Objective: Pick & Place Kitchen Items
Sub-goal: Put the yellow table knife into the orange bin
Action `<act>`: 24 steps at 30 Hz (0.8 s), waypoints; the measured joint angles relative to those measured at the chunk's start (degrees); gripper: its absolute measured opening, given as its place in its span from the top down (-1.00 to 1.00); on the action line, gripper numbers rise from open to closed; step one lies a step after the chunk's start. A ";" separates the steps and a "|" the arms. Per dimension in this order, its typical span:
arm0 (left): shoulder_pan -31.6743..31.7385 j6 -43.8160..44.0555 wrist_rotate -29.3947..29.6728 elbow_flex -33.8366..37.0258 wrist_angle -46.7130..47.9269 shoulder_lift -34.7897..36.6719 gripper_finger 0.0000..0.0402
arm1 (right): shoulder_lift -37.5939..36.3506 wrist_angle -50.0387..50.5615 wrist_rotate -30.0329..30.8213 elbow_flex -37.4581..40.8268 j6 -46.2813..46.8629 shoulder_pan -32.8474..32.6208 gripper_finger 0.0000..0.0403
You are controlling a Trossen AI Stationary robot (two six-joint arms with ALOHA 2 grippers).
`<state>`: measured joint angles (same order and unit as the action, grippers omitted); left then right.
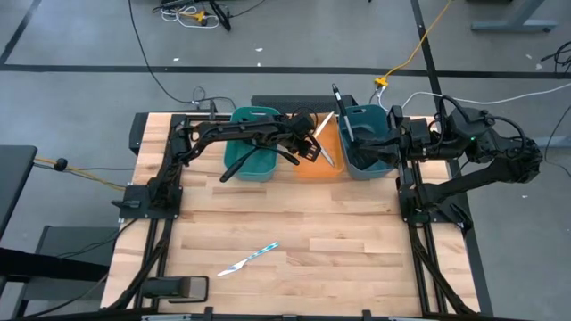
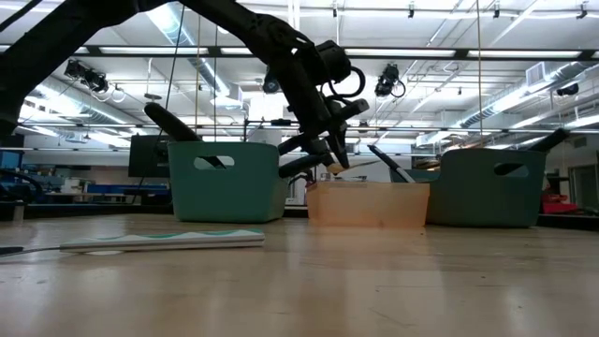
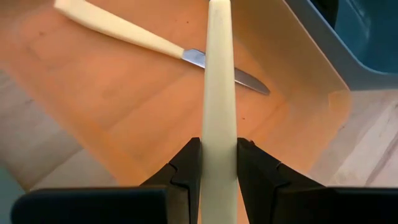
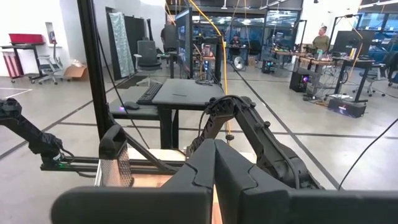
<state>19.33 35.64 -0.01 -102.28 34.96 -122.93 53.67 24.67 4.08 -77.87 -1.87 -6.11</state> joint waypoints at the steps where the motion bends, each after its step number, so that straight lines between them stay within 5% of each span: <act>1: 0.00 -0.04 0.08 0.00 0.00 0.00 0.57 | 0.00 0.00 0.00 0.00 0.00 0.00 0.96; 24: 1.01 1.17 -1.45 -0.07 -2.58 -1.46 0.57 | 0.00 -0.02 0.00 -0.04 0.00 0.01 0.96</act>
<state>20.34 36.81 -1.46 -102.35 32.38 -124.40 53.67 24.64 4.08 -77.91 -1.87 -6.09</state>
